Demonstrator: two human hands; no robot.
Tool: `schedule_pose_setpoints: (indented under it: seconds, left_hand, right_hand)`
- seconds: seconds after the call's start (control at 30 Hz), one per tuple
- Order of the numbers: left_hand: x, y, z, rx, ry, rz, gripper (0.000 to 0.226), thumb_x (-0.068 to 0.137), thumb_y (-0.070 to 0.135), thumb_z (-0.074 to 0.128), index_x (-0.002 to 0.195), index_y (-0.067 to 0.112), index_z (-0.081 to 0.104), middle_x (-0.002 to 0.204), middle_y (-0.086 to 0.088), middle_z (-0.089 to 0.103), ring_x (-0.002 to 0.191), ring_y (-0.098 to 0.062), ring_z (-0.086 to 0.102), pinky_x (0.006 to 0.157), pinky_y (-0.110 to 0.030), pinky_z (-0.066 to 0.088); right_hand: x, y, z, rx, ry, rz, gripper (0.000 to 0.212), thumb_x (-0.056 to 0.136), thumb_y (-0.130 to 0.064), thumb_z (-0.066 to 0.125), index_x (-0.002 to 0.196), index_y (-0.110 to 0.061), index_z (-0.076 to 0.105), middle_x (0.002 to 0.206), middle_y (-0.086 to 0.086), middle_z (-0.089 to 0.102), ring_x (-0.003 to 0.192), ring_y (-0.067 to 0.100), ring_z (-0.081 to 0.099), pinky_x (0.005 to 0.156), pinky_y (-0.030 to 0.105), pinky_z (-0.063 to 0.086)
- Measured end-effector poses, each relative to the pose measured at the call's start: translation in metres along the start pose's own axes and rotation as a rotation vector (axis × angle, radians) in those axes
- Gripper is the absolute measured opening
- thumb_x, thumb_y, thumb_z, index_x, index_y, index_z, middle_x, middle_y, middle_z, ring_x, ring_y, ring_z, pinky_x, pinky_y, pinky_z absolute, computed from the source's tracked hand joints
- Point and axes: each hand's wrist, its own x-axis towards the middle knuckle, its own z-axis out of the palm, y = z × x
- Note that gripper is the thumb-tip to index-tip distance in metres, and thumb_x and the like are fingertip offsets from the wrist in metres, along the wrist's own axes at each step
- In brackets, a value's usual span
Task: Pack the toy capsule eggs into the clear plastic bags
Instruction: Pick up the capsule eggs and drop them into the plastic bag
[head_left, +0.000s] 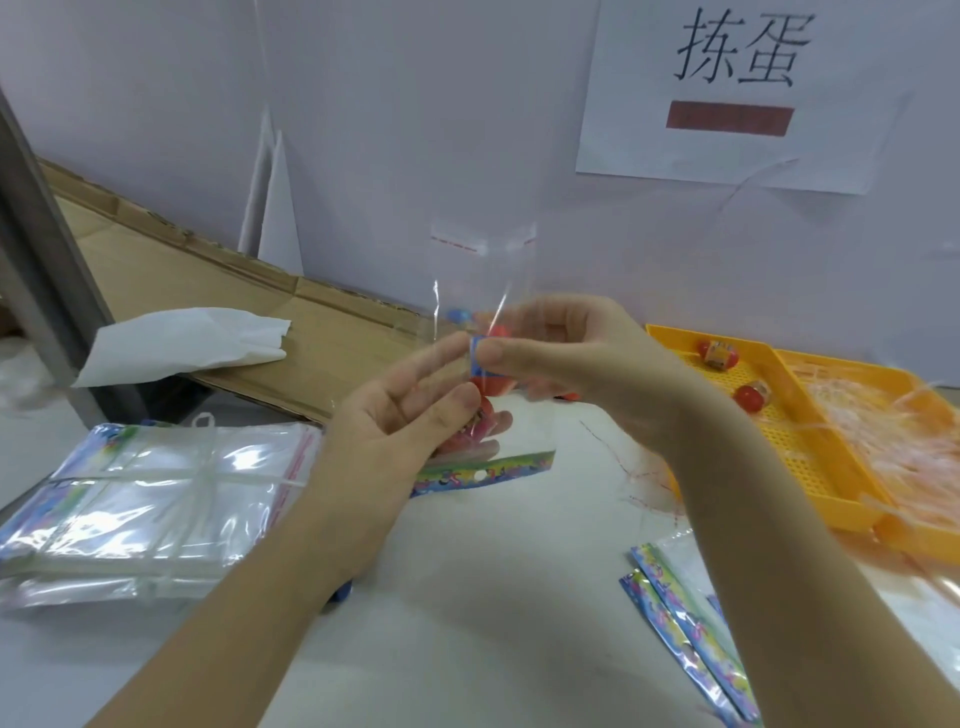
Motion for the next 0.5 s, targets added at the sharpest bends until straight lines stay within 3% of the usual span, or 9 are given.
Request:
schedule_pose_setpoints:
  seconds: [0.07,0.13,0.2,0.27,0.37,0.5]
  left_hand:
    - [0.000,0.000,0.000,-0.005,0.006,0.007,0.051,0.068,0.029,0.077,0.118,0.024,0.070,0.105,-0.008,0.076,0.092,-0.029,0.074,0.071,-0.031,0.059]
    - [0.001,0.001,0.000,-0.007,0.002,0.017,0.058,0.066,0.022,0.082,0.122,0.024,0.067,0.109,-0.007,0.075,0.095,-0.027,0.073,0.073,-0.030,0.059]
    - [0.000,0.000,-0.002,0.019,-0.022,0.025,0.065,0.061,0.012,0.087,0.121,0.028,0.067,0.113,-0.006,0.074,0.098,-0.024,0.073,0.075,-0.028,0.058]
    - [0.000,0.000,-0.003,0.063,-0.035,0.017,0.061,0.057,0.017,0.085,0.114,0.034,0.071,0.109,-0.003,0.075,0.096,-0.022,0.073,0.073,-0.025,0.057]
    - [-0.001,0.001,-0.003,0.117,-0.048,-0.014,0.053,0.053,0.027,0.086,0.104,0.040,0.075,0.102,-0.001,0.076,0.092,-0.020,0.074,0.070,-0.022,0.057]
    - [0.001,-0.001,-0.002,0.105,0.085,-0.066,0.055,0.039,0.025,0.098,0.090,0.035,0.078,0.092,-0.002,0.078,0.084,-0.022,0.075,0.064,-0.024,0.058]
  right_hand:
    - [0.004,0.001,0.006,0.116,0.043,-0.043,0.016,0.074,-0.024,0.081,0.085,-0.014,0.074,0.080,0.009,0.073,0.073,0.017,0.068,0.069,0.030,0.051]
    - [0.006,0.002,0.009,0.208,0.056,-0.064,0.005,0.078,-0.007,0.076,0.082,-0.009,0.074,0.072,0.006,0.072,0.060,0.013,0.066,0.054,0.021,0.049]
    - [0.006,0.001,0.011,0.245,0.052,-0.094,0.015,0.078,0.003,0.073,0.090,-0.005,0.071,0.071,0.006,0.072,0.057,0.012,0.066,0.049,0.019,0.048]
    - [0.005,-0.001,0.011,0.285,0.053,-0.135,0.030,0.076,0.008,0.072,0.099,-0.011,0.068,0.073,0.008,0.071,0.063,0.016,0.069,0.056,0.023,0.054]
    - [0.005,0.000,0.014,0.145,0.121,-0.224,0.048,0.074,0.005,0.076,0.111,-0.022,0.061,0.071,0.011,0.066,0.068,0.023,0.068,0.066,0.032,0.058]
    - [0.008,0.004,0.024,0.023,0.200,-0.317,0.060,0.070,-0.009,0.084,0.118,-0.031,0.055,0.059,0.000,0.058,0.061,0.014,0.060,0.058,0.030,0.052]
